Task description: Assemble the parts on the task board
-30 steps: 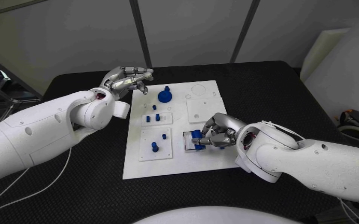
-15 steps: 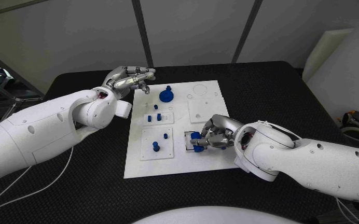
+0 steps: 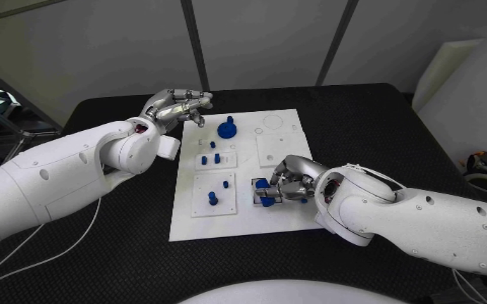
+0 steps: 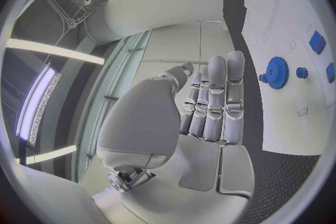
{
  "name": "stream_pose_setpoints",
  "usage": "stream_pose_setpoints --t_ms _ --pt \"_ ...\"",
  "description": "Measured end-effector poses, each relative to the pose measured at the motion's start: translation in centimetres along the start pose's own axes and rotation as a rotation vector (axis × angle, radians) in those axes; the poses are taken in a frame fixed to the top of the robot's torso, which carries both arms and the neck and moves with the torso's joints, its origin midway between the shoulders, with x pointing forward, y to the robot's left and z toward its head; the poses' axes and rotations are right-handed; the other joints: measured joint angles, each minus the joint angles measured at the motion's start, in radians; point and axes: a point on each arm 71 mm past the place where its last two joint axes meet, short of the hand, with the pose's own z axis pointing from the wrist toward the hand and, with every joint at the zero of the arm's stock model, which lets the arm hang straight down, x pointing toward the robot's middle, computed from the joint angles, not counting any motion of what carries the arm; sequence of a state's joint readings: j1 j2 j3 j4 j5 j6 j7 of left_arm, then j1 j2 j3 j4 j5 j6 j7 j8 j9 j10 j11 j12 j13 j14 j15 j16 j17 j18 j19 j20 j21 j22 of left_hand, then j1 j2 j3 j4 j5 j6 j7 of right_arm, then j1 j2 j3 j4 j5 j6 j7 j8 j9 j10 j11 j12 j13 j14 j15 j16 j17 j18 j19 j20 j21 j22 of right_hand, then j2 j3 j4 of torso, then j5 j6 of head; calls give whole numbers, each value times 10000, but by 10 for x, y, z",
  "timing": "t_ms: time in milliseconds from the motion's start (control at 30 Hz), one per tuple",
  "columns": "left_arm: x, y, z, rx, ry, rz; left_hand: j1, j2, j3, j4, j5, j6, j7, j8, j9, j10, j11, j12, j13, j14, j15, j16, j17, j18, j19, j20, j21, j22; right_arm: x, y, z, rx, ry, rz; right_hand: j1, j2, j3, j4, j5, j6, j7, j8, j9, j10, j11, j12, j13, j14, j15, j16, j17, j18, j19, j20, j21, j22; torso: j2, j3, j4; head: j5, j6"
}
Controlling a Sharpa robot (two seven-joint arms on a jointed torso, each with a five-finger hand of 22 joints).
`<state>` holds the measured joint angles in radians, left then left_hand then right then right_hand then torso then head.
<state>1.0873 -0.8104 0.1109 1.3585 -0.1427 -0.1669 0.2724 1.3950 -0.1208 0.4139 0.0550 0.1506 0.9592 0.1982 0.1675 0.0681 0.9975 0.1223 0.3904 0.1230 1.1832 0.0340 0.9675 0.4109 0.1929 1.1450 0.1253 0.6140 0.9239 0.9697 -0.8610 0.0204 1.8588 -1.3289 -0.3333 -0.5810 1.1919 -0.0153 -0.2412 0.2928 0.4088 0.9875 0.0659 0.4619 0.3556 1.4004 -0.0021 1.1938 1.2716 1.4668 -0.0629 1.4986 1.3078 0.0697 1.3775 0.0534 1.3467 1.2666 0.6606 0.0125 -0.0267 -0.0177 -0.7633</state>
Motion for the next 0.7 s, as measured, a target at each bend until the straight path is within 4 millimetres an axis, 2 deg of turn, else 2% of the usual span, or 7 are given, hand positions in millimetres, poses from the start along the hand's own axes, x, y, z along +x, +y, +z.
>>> stream_pose_setpoints --t_ms 67,100,233,333,500,700 --pt "0 0 0 -1 -2 1 0 0 0 0 0 0 0 0 0 0 0 0 0 0 0 0 0 1 0 0 0 0 0 -1 1 12 -28 -25 -81 20 -16 15 -127 -11 10 0 32 0 0 -59 -22 0 0 0 0 -1 -1 -1 -59 -34 0 0 0 9 0" --pt "0 0 0 -1 -2 2 0 0 0 0 0 0 0 0 0 0 0 0 -1 0 0 0 0 1 0 0 0 0 0 -1 1 17 -41 -33 -145 -43 -57 3 -282 -44 41 6 72 0 0 -64 -32 0 0 -27 0 -2 -33 -33 -61 -53 0 -1 -1 18 0" --pt "0 0 0 0 3 1 0 0 0 0 0 0 0 0 0 0 0 0 -1 0 0 0 0 0 0 0 0 1 -1 -1 3 37 -122 -49 -678 -187 -58 2 -1323 -191 74 27 211 -111 3 -335 -175 0 1 -147 -1 0 -72 -72 -229 -206 -4 -1 -2 34 0" --pt "0 0 0 -1 6 0 0 0 0 0 0 0 0 0 0 1 0 0 -1 0 0 0 1 1 0 0 0 1 -1 -2 4 44 -199 -35 -1123 -429 91 30 -1957 -282 82 27 304 -149 33 -500 -283 0 1 -158 -1 0 -127 -17 -275 -291 -6 -2 -5 44 9" --pt "0 0 0 -1 12 -1 0 0 0 0 0 0 0 0 0 -21 -22 0 8 0 0 0 1 0 0 0 0 1 -2 -1 4 19 -300 8 -1415 -622 299 44 -2201 -321 115 27 393 -279 30 -691 -432 0 1 -238 -1 0 -198 -19 -350 -385 -6 -1 -10 51 25" --pt "1 0 0 -3 20 -4 -9 -9 -27 27 0 -35 -35 39 0 -38 -38 0 7 0 0 0 -10 1 0 0 -39 -12 -2 0 3 -26 -382 56 -1539 -567 446 30 -2233 -321 115 69 452 -288 39 -691 -447 0 2 -264 -2 0 -198 -19 -391 -389 -6 0 -12 56 31"
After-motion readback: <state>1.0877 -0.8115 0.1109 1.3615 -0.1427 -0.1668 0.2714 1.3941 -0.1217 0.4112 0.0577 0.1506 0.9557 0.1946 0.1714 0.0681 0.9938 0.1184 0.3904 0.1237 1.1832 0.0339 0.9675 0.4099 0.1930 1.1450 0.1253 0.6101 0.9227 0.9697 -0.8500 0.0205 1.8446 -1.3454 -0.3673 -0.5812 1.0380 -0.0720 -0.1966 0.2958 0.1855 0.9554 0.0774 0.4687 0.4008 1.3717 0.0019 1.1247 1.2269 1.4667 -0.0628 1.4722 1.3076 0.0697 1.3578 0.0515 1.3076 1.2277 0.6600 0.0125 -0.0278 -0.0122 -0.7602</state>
